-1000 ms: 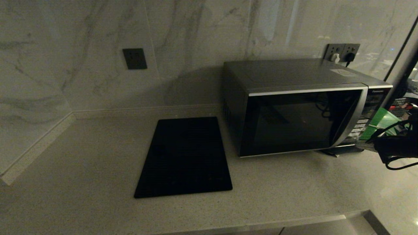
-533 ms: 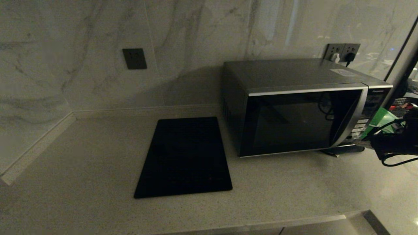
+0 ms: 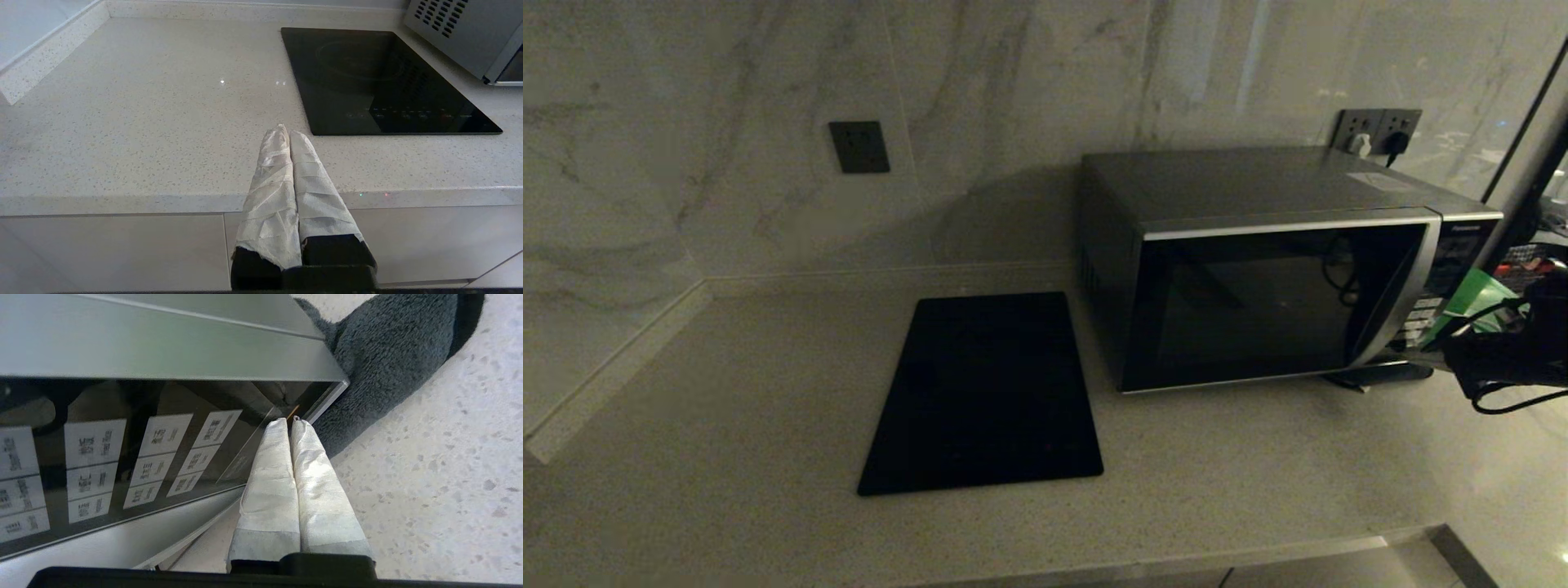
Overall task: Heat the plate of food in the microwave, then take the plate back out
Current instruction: Open the microwave oven
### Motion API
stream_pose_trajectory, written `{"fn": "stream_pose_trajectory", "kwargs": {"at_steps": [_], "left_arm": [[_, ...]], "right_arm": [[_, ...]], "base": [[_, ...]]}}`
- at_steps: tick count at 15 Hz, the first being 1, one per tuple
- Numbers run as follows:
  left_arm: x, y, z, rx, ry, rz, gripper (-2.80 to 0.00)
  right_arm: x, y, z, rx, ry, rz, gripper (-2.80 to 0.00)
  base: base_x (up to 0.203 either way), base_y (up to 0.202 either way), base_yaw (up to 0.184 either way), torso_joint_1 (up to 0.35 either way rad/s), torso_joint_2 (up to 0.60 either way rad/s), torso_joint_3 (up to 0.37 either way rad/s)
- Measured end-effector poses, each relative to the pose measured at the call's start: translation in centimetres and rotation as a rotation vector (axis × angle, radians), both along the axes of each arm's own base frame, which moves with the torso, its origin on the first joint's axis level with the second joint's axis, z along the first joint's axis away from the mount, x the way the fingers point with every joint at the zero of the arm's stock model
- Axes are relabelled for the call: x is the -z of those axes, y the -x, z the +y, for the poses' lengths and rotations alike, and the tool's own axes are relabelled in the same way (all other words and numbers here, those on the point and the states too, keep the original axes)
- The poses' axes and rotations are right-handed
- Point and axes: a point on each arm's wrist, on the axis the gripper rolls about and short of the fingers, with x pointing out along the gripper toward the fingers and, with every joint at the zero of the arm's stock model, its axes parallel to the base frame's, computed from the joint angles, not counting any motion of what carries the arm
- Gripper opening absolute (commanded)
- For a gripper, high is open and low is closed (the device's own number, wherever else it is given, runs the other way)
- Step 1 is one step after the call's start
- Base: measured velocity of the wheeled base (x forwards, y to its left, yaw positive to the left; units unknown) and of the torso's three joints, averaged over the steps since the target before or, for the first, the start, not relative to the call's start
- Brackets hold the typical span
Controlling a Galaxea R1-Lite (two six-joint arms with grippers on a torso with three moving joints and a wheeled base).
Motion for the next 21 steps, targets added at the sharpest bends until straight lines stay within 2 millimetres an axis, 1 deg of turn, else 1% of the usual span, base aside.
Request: {"fn": "stream_pose_trajectory", "kwargs": {"at_steps": [7,11,13,15,17,19,21], "left_arm": [[0.0,0.0,0.0,0.0,0.0,0.0,-2.8],[0.0,0.0,0.0,0.0,0.0,0.0,-2.8],[0.0,0.0,0.0,0.0,0.0,0.0,-2.8],[0.0,0.0,0.0,0.0,0.0,0.0,-2.8],[0.0,0.0,0.0,0.0,0.0,0.0,-2.8],[0.0,0.0,0.0,0.0,0.0,0.0,-2.8],[0.0,0.0,0.0,0.0,0.0,0.0,-2.8]], "right_arm": [[0.1,-0.7,0.2,-0.01,0.006,-0.009,-2.8],[0.0,-0.2,0.4,-0.01,0.002,-0.004,-2.8],[-0.4,0.3,0.8,-0.013,-0.003,0.003,-2.8],[-1.2,1.7,1.0,-0.003,-0.005,0.011,-2.8],[-2.8,3.8,0.9,0.018,0.011,0.005,-2.8],[-5.2,6.4,1.4,0.03,0.06,-0.015,-2.8],[-8.4,9.4,2.8,0.063,0.148,-0.03,-2.8]], "base": [[0.0,0.0,0.0,0.0,0.0,0.0],[0.0,0.0,0.0,0.0,0.0,0.0],[0.0,0.0,0.0,0.0,0.0,0.0],[0.0,0.0,0.0,0.0,0.0,0.0],[0.0,0.0,0.0,0.0,0.0,0.0],[0.0,0.0,0.0,0.0,0.0,0.0],[0.0,0.0,0.0,0.0,0.0,0.0]]}}
